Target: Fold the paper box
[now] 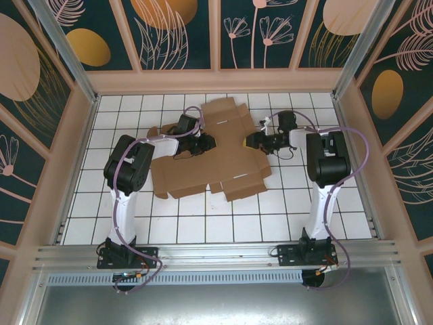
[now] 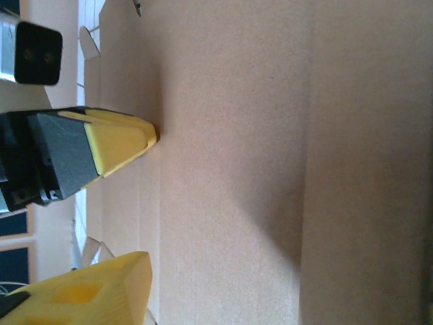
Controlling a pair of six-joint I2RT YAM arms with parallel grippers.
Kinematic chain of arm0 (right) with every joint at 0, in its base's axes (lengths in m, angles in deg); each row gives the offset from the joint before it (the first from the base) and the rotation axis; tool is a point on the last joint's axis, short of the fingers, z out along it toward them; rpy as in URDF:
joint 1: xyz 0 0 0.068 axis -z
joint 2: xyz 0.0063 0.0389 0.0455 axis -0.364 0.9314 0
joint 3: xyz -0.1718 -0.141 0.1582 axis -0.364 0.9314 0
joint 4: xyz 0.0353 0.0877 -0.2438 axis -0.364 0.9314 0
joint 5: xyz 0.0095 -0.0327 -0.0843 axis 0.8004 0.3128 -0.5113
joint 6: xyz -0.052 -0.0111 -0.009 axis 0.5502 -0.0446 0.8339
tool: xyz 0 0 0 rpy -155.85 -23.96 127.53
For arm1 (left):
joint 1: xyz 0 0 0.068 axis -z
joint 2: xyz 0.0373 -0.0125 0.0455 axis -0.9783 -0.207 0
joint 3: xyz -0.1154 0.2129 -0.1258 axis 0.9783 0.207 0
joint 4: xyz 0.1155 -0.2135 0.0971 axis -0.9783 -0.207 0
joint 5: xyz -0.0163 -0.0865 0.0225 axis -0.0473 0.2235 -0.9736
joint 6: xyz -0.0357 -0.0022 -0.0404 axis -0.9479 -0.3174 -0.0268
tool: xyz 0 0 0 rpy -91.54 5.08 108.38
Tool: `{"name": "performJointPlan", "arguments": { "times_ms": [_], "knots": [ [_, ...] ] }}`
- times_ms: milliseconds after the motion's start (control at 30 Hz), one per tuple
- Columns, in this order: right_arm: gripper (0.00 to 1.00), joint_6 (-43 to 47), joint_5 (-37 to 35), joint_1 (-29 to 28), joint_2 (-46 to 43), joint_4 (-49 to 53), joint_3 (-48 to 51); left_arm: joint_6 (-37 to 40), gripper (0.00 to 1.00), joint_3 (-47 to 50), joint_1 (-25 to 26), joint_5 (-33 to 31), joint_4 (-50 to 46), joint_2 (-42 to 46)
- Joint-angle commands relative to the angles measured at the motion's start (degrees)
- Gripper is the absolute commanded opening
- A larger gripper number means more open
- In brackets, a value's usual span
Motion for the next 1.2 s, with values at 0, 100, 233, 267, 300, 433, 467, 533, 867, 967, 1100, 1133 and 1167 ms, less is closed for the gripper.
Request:
{"name": "performJointPlan", "arguments": {
  "times_ms": [0,100,233,267,300,433,467,533,867,967,1100,1133,1167],
  "knots": [
    [0.48,-2.6,3.9,-1.3,2.1,-0.6,1.7,0.8,0.25,1.3,0.3,0.6,-3.0,-3.5],
    [0.4,-0.7,-2.0,-1.1,0.1,3.1,0.6,0.3,0.25,1.3,0.3,1.2,-2.7,-3.0],
    [0.33,2.0,-10.8,-1.0,-4.0,7.9,-1.7,-0.1,0.26,1.1,0.3,1.8,-2.8,-1.2],
    [0.32,2.7,-12.8,-1.0,-4.5,9.6,-2.6,-0.3,0.27,0.8,0.3,1.7,-2.9,-0.7],
    [0.3,3.5,-14.3,-1.1,-4.8,11.5,-3.9,-0.3,0.28,0.4,0.3,1.5,-3.5,-0.1],
    [0.26,6.7,-22.1,-2.3,-5.0,19.3,-7.9,-0.1,0.31,-0.3,0.3,0.9,-5.1,2.3],
    [0.25,7.4,-24.3,-2.8,-5.1,20.9,-8.5,0.3,0.31,-0.4,0.3,0.4,-5.9,3.1],
    [0.22,8.3,-28.8,-3.7,-5.5,22.9,-9.2,0.8,0.32,-0.3,0.2,-0.7,-7.0,4.5],
    [0.11,8.7,-30.7,-5.1,-7.5,23.5,-9.2,1.1,0.32,2.2,-1.0,-2.9,-8.8,8.1],
    [0.11,8.7,-30.3,-5.0,-7.5,23.0,-8.6,-0.9,0.31,4.9,-2.1,-3.9,-7.9,9.7],
    [0.1,9.4,-37.6,-5.4,-8.1,26.0,-10.8,-3.2,0.29,8.4,-5.0,-6.5,-7.7,11.5],
    [0.1,9.5,-39.9,-5.7,-8.4,26.8,-11.5,-3.5,0.28,8.8,-5.4,-7.0,-7.9,11.2],
    [0.1,9.8,-43.6,-6.1,-8.7,27.7,-12.5,-3.8,0.28,9.0,-5.6,-7.4,-8.2,10.7]
  ]
}}
